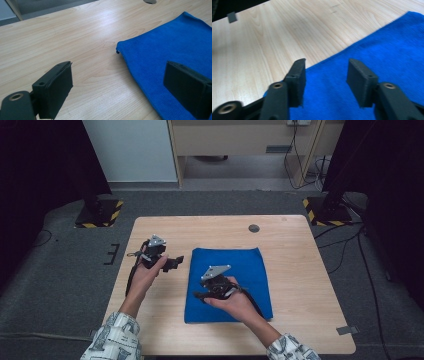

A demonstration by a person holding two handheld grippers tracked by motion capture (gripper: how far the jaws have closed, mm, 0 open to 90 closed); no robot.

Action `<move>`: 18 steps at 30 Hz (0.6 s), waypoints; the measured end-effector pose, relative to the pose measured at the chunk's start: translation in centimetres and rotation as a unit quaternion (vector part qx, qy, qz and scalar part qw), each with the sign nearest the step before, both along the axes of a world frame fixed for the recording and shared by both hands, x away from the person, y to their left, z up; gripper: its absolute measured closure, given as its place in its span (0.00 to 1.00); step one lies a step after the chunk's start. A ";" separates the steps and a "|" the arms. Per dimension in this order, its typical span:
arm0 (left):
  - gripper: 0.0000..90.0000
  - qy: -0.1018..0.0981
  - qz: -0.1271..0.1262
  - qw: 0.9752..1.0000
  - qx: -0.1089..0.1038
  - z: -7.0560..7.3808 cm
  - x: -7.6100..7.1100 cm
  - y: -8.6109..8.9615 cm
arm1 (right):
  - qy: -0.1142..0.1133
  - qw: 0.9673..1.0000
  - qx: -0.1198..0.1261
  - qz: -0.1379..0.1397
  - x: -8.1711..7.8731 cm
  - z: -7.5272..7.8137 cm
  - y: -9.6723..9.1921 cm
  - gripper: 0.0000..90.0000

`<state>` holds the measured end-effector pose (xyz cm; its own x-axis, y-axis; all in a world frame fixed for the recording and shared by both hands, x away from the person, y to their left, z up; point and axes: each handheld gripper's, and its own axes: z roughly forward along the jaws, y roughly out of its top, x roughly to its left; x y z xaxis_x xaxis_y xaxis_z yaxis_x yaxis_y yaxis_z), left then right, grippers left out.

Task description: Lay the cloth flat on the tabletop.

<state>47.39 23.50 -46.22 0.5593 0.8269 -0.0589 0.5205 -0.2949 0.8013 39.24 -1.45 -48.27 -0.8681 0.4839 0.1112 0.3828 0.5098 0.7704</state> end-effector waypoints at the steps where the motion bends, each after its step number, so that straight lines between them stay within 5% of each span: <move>1: 0.09 0.001 0.004 1.000 -0.002 -0.1 0.0 0.1 | -0.002 1.000 0.000 0.008 -0.3 -0.1 0.2 0.61; 18: 0.09 0.004 0.007 1.000 -0.002 -0.4 0.0 0.5 | 0.003 0.998 -0.020 0.060 -3.0 -1.8 2.2 0.78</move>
